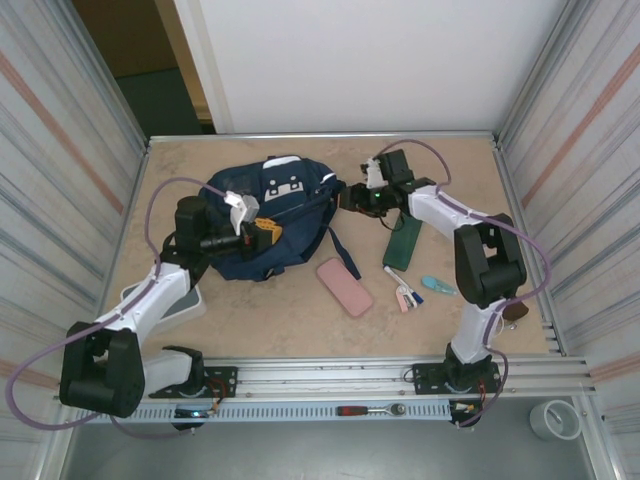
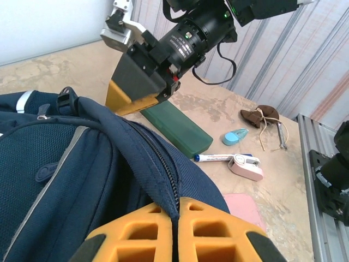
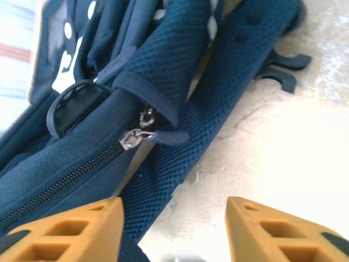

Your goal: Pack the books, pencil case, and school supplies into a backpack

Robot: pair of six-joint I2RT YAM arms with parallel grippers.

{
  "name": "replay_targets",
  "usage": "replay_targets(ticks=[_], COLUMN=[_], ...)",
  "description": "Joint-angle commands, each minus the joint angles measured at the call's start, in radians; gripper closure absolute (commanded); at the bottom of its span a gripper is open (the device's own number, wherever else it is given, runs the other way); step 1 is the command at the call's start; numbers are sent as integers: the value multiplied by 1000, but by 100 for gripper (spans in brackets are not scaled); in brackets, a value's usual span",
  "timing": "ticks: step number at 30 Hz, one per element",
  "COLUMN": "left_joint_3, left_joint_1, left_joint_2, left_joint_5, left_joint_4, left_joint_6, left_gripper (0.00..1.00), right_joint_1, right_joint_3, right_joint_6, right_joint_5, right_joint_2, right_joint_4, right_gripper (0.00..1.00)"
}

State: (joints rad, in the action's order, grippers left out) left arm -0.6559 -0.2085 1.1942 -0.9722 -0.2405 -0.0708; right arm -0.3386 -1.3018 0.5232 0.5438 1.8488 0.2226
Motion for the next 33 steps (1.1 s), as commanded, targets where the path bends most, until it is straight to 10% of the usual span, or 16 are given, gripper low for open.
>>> replay_targets(ticks=[1, 11, 14, 20, 33], left_joint_3=[-37, -50, -58, -64, -242], left_joint_1=[9, -10, -21, -52, -43], left_joint_2=[-2, 35, 48, 64, 290], left_joint_5=[-75, -55, -39, 68, 392], left_joint_4=[-83, -50, -29, 29, 251], left_joint_6=[-11, -30, -38, -56, -33], left_gripper=[100, 100, 100, 99, 95], right_joint_1=[22, -7, -13, 10, 81], right_joint_3=[-10, -278, -339, -311, -117], right_joint_6=[163, 344, 350, 345, 371], right_joint_5=[130, 86, 78, 62, -24], right_joint_2=[0, 307, 362, 340, 200], right_joint_4=[-160, -186, -167, -192, -302], right_gripper=[31, 24, 36, 93, 100])
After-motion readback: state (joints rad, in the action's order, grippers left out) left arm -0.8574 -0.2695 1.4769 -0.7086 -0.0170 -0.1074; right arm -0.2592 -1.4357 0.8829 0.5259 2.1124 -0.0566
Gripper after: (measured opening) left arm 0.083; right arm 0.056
